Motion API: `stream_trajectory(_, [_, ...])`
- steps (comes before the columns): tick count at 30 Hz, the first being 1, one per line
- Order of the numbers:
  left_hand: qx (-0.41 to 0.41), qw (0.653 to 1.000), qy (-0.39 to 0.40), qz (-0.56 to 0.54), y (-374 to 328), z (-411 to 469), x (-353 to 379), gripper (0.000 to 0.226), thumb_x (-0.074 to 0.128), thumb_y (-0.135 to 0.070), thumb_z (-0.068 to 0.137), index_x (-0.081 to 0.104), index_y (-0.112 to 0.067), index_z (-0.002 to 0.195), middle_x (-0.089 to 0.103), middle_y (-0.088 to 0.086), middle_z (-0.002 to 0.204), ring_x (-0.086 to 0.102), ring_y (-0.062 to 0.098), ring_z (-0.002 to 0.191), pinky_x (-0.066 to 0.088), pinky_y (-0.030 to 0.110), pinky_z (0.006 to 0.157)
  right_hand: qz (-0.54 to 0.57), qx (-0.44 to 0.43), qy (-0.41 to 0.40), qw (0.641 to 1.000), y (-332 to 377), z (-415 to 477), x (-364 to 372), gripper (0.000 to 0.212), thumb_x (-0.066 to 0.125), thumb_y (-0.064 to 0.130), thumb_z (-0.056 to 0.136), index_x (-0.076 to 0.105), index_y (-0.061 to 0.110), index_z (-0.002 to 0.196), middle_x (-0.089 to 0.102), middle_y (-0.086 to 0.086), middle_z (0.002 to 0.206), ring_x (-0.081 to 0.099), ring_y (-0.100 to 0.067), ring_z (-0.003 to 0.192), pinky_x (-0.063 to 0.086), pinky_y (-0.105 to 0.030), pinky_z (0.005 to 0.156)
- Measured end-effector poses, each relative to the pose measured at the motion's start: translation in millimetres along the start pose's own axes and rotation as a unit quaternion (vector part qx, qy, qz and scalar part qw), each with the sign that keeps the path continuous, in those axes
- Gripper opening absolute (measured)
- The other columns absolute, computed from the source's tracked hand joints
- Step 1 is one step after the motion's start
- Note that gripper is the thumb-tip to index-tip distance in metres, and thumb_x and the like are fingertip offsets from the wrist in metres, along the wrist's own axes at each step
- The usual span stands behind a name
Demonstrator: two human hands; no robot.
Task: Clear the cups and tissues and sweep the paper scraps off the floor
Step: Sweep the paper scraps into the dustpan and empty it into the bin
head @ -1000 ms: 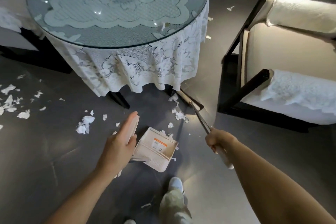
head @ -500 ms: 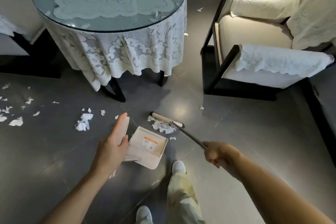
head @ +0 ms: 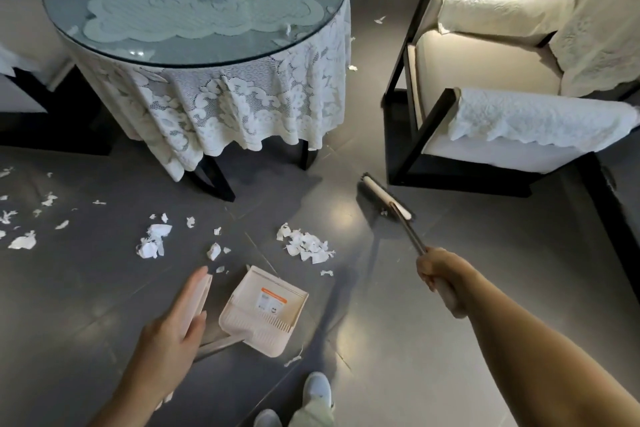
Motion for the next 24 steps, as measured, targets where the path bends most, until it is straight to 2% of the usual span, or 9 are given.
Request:
stream_trajectory(2, [-0.006, 1.0, -0.013, -0.005, 7.9, 4.0, 0.7, 0.076, 0.057, 0.007, 0.085, 0.039, -0.055, 0.125, 0.046, -0.053, 0.11, 0.042, -0.025, 0.11, 0.027, -0.009, 0.085, 0.023, 0.014, 0.036, 0.999, 0.0, 13.8, 5.3, 0.017, 0.04, -0.009, 0.073, 0.056, -0.003, 0.078, 0.052, -0.014, 0.057, 0.05, -0.025, 0.047, 0.044, -0.027, 0.05])
stream_trajectory(5, [0.004, 0.999, -0.041, 0.019, 13.0, 12.1, -2.5, 0.072, 0.061, 0.008, 0.082, 0.044, -0.043, 0.131, 0.055, -0.034, 0.117, 0.051, 0.0, 0.112, 0.031, -0.003, 0.087, 0.018, 0.008, 0.116, 0.993, 14.0, 9.0, 28.9, 0.022, 0.044, -0.012, 0.077, 0.048, 0.0, 0.059, 0.052, -0.013, 0.053, 0.047, -0.025, 0.054, 0.042, -0.023, 0.048])
stream_trajectory(8, [0.005, 0.998, -0.042, 0.039, 13.8, 13.6, -1.3, 0.069, 0.062, 0.007, 0.081, 0.045, -0.034, 0.134, 0.064, -0.004, 0.12, 0.06, 0.031, 0.105, 0.041, 0.023, 0.086, -0.007, -0.014, 0.168, 0.986, 42.2, -20.8, 61.4, 0.012, 0.047, -0.01, 0.082, 0.056, -0.002, 0.085, 0.053, -0.007, 0.062, 0.052, -0.018, 0.061, 0.047, -0.019, 0.055])
stream_trajectory(10, [0.018, 0.999, -0.036, 0.031, 11.1, 13.3, -0.3, 0.069, 0.061, 0.007, 0.082, 0.044, -0.03, 0.138, 0.06, -0.002, 0.127, 0.06, 0.031, 0.109, 0.037, 0.017, 0.087, -0.024, -0.037, 0.191, 0.981, 57.3, -41.4, 82.9, 0.029, 0.047, -0.006, 0.084, 0.054, -0.001, 0.112, 0.05, -0.007, 0.07, 0.055, -0.022, 0.074, 0.048, -0.024, 0.066])
stream_trajectory(12, [0.034, 0.999, -0.027, 0.023, 8.5, 11.3, -0.3, 0.07, 0.059, 0.007, 0.083, 0.041, -0.028, 0.141, 0.055, -0.004, 0.133, 0.056, 0.027, 0.117, 0.036, 0.017, 0.093, 0.012, -0.031, 0.21, 0.977, 70.0, -63.3, 101.5, 0.038, 0.044, -0.006, 0.085, 0.051, -0.007, 0.122, 0.047, -0.008, 0.068, 0.051, -0.021, 0.068, 0.045, -0.022, 0.056])
stream_trajectory(14, [0.038, 0.999, -0.029, 0.023, 10.2, 9.1, -5.4, 0.068, 0.057, 0.006, 0.084, 0.04, -0.027, 0.141, 0.057, 0.0, 0.132, 0.058, 0.028, 0.115, 0.043, 0.029, 0.093, 0.046, -0.009, 0.23, 0.972, 83.8, -89.0, 120.2, 0.029, 0.042, -0.005, 0.086, 0.057, -0.009, 0.11, 0.047, -0.009, 0.068, 0.045, -0.017, 0.06, 0.044, -0.023, 0.057])
stream_trajectory(17, [0.046, 0.998, -0.029, 0.039, 22.9, -2.7, -17.6, 0.066, 0.055, 0.002, 0.085, 0.038, -0.029, 0.141, 0.062, 0.005, 0.125, 0.062, 0.033, 0.105, 0.049, 0.035, 0.083, 0.101, 0.009, 0.231, 0.968, 100.1, -133.0, 152.4, 0.015, 0.043, -0.003, 0.089, 0.056, 0.001, 0.093, 0.051, -0.012, 0.077, 0.044, -0.016, 0.063, 0.042, -0.026, 0.077])
stream_trajectory(22, [0.046, 0.998, 0.019, 0.035, 59.9, -31.6, -53.8, 0.067, 0.053, -0.009, 0.089, 0.03, -0.045, 0.14, 0.066, 0.004, 0.117, 0.062, 0.037, 0.091, 0.044, 0.032, 0.073, 0.42, 0.059, 0.229, 0.876, 107.0, -199.3, 202.5, 0.027, 0.036, -0.002, 0.097, 0.042, 0.008, 0.072, 0.045, -0.001, 0.039, 0.042, -0.005, 0.03, 0.035, -0.012, 0.033])
stream_trajectory(24, [0.056, 0.997, 0.025, 0.038, 74.7, -40.8, -74.3, 0.067, 0.054, -0.009, 0.088, 0.032, -0.045, 0.14, 0.066, 0.001, 0.118, 0.061, 0.036, 0.087, 0.04, 0.026, 0.072, 0.465, 0.062, 0.212, 0.857, 103.4, -219.3, 213.1, 0.026, 0.037, -0.002, 0.096, 0.042, 0.006, 0.073, 0.045, 0.0, 0.036, 0.041, -0.004, 0.026, 0.032, -0.012, 0.028])
Point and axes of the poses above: each hand's wrist, its own z-axis towards the middle knuckle, its own x-axis out of the palm, y = z × x, the point moved 4 cm from there along z, towards the middle knuckle
